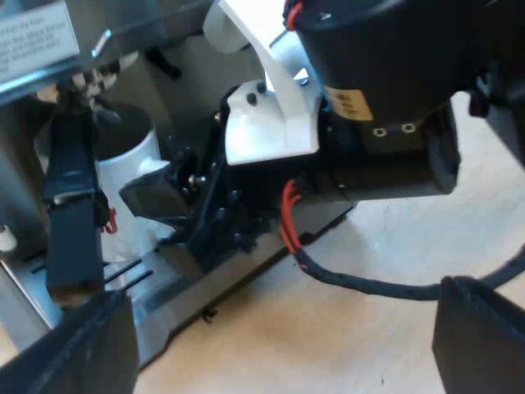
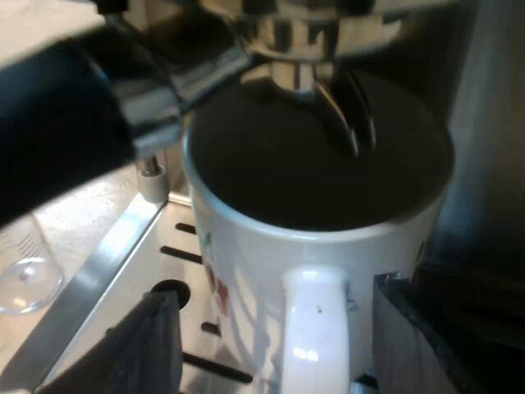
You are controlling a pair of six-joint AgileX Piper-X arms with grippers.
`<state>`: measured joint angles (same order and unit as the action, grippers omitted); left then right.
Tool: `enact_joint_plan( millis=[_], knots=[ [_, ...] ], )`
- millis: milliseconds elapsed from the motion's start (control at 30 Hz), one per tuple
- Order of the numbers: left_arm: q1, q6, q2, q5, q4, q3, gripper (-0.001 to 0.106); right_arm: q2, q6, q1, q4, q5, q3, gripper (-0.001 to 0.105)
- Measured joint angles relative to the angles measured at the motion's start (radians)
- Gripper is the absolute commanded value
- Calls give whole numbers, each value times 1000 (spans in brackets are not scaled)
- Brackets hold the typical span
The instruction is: Place mug into machine
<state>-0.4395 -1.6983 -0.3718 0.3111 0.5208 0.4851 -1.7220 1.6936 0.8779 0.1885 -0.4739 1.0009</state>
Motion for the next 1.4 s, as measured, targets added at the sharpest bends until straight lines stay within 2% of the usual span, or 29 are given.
enact_joint_plan(
  millis=[167, 333, 500, 667, 767, 833, 900, 933, 1000, 1233, 1400],
  knots=[
    [0, 0, -1, 0, 0, 45, 74, 57, 0, 1, -82, -11, -7, 54],
    [0, 0, 7, 2, -3, 76, 74, 153, -11, 12, -102, -26, -72, 54],
    [0, 0, 84, 3, 13, 75, 74, 257, -11, 74, -104, -67, -157, 54],
    [0, 0, 169, 4, 65, 76, 74, 331, -11, 140, -110, -129, -189, 54],
    [0, 0, 199, 4, 86, 78, 74, 364, -11, 169, -110, -130, -191, 53],
    [0, -19, 207, 7, 103, 78, 74, 382, -11, 185, -110, -130, -191, 48],
    [0, -66, 207, 7, 107, 78, 74, 400, -11, 193, -110, -130, -191, 30],
    [0, -76, 207, 4, 107, 78, 74, 404, -11, 192, -110, -130, -191, 24],
    [0, -84, 205, -8, 107, 78, 74, 411, -11, 193, -92, -130, -191, 2],
    [0, -94, 128, -45, 90, 78, 74, 411, 19, 190, -41, -69, -191, 0],
    [0, -99, 37, -47, 9, 78, 74, 411, 25, 155, -34, -56, -184, 0]
  ],
)
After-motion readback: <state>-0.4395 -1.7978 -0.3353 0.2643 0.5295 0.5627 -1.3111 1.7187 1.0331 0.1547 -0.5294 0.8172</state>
